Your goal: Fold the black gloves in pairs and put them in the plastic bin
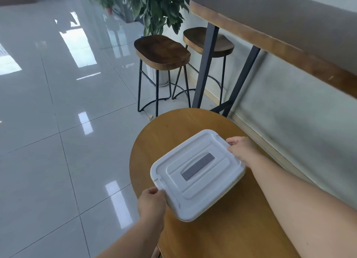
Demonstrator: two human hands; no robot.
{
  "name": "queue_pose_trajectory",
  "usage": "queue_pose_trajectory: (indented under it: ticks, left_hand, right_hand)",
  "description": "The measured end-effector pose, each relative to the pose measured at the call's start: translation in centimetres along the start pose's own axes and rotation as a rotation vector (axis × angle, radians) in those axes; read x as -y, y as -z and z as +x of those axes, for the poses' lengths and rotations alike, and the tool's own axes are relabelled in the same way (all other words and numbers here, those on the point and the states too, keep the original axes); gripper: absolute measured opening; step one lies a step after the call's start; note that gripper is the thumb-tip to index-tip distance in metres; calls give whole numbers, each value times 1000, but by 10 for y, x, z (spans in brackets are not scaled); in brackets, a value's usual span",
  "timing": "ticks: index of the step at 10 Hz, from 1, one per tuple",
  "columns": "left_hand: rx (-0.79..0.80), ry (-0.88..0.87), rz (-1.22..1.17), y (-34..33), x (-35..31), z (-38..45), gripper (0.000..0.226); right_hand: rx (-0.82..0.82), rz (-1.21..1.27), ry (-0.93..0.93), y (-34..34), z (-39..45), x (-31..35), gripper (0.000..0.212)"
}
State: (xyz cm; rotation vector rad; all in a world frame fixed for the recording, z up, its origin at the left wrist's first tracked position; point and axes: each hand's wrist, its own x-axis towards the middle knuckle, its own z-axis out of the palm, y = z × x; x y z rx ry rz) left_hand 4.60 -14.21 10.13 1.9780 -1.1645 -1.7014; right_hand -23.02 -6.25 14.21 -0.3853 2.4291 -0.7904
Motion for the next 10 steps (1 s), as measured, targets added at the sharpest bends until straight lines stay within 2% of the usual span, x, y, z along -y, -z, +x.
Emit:
queue_pose_trajectory:
  ticks: [5,9,10]
  left_hand:
    - [-21,8,54,-15,10,-2,3]
    - [15,41,23,-16,8,-1,8]
    - [16,19,37,-15,4,-4,16]
  right_hand:
    - [7,-77,47,-6,3,-23,33]
    - [13,-84,73,-10,8,-30,33]
    - [-6,-160,68,-10,5,-25,34]
